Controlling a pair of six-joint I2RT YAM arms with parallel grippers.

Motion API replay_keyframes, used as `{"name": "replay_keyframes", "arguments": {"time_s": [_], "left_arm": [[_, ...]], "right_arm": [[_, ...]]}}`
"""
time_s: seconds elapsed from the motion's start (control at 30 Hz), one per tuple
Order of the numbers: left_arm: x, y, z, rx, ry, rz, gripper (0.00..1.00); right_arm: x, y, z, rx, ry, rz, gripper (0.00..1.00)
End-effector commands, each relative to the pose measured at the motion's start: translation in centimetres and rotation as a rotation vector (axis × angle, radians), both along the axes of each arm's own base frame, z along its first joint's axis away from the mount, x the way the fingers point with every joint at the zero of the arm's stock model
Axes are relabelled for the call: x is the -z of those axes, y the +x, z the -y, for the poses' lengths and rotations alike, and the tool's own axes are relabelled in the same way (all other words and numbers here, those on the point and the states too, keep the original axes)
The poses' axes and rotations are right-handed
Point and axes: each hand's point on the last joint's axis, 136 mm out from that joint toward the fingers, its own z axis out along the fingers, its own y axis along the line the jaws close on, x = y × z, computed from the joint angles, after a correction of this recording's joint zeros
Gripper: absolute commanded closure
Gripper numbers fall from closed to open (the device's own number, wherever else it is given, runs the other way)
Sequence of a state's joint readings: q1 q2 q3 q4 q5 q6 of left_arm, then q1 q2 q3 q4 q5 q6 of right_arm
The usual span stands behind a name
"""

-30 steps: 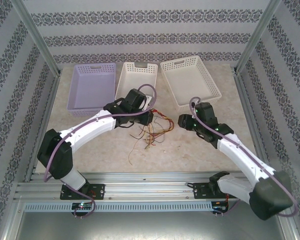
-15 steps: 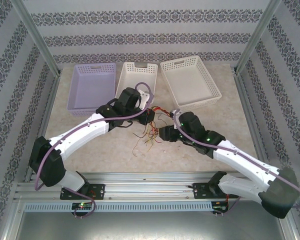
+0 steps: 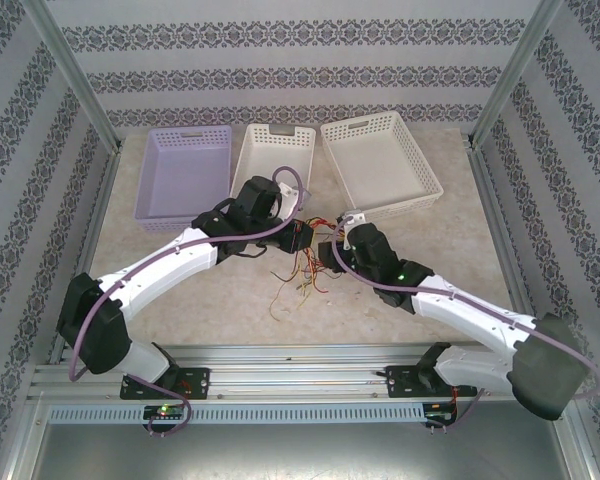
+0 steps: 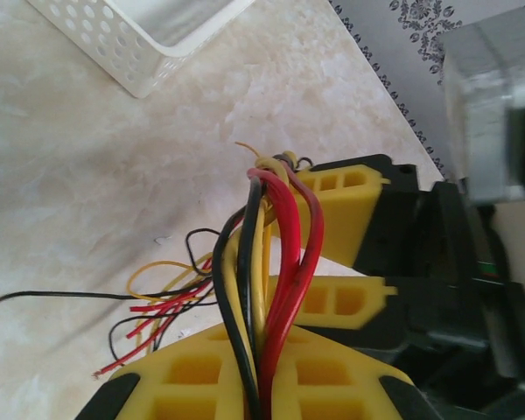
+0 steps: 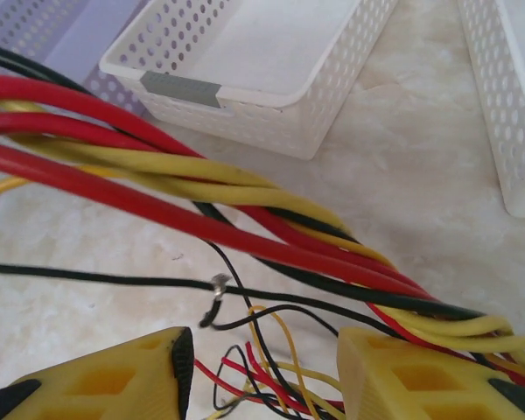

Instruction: Untangle the cables

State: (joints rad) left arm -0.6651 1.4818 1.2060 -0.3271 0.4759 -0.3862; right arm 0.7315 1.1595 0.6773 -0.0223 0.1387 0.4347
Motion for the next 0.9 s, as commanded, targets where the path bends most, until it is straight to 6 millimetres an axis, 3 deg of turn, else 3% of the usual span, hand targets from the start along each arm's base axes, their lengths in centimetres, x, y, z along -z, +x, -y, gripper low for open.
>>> {"name": "replay_keyframes", "arguments": {"time_s": [0.0,0.33,0.8,0.87], "left_arm": [[-2.4,0.0,0.2,0.014,-0.078,0.042,1.0],[-3.0,-0.6,0.3,0.041,-0.104,0.049,1.0],[-4.0,-1.0,-0.2,0.042,-0.11,0.08,1.0],[-4.0,-1.0,-0.4,0.036,-0.107,0.083,1.0]], "right_arm": [[0.4,0.6,-0.3,0.014,-0.008,0.039,0.52],[0.6,1.8,-1.2,0.036,0.047,0.108,0.52],[1.6,0.9,2.2,0.116,-0.028,0.124,0.98],[1.6,0.6,2.8,0.124,-0.031,0.123,1.0]]}}
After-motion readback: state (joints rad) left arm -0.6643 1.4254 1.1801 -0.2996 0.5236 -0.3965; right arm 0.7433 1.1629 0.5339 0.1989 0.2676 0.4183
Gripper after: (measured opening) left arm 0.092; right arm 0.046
